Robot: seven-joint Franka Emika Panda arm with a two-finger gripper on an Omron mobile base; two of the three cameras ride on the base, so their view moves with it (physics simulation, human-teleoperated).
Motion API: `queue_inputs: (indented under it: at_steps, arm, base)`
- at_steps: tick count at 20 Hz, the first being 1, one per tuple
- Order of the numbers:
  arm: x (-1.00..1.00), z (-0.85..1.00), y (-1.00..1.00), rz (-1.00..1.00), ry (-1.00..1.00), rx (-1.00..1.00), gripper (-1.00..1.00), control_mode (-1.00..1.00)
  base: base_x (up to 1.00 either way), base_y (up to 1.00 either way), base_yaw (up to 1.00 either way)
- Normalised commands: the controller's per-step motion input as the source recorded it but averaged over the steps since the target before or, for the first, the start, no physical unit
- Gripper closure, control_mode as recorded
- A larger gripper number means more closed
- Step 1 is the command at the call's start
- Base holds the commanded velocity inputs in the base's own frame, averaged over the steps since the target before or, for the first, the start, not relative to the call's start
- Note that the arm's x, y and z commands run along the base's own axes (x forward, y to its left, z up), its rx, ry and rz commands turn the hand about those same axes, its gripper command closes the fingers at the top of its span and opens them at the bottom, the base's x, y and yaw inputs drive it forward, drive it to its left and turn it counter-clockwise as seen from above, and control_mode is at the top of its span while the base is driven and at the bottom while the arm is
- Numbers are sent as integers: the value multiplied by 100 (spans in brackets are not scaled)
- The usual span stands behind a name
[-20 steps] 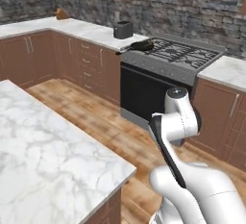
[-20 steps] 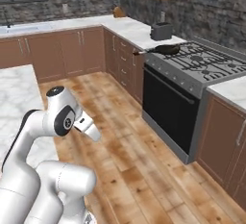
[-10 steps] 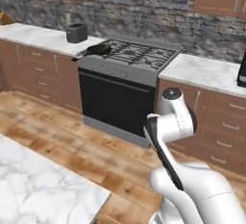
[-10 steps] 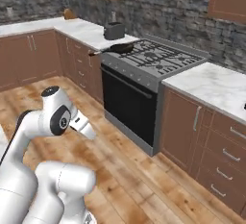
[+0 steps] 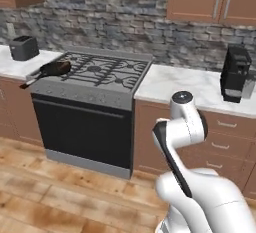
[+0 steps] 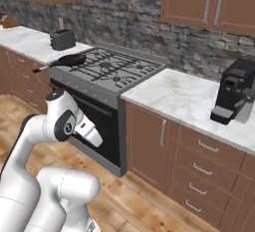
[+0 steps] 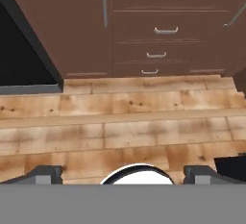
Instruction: Take the chicken drumsticks from the pan and place one on each plate on the dining counter.
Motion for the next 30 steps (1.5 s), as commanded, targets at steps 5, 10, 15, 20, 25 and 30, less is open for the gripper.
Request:
queue_inputs:
  at_steps: [5,10,15,20,25,30]
  arm:
    - [0,0,0,0,0,0,-100,100]
    - [0,0,0,0,0,0,-100,100]
    - [0,0,0,0,0,0,-100,100]
    - [0,0,0,0,0,0,-100,100]
    - [0,0,0,0,0,0,-100,100]
    - [0,0,0,0,0,0,-100,100]
  base:
    - [100,12,18]
    - [100,3,43]
    - [90,39,37]
    - [55,63,2]
    - [66,65,-27]
    - [73,56,-29]
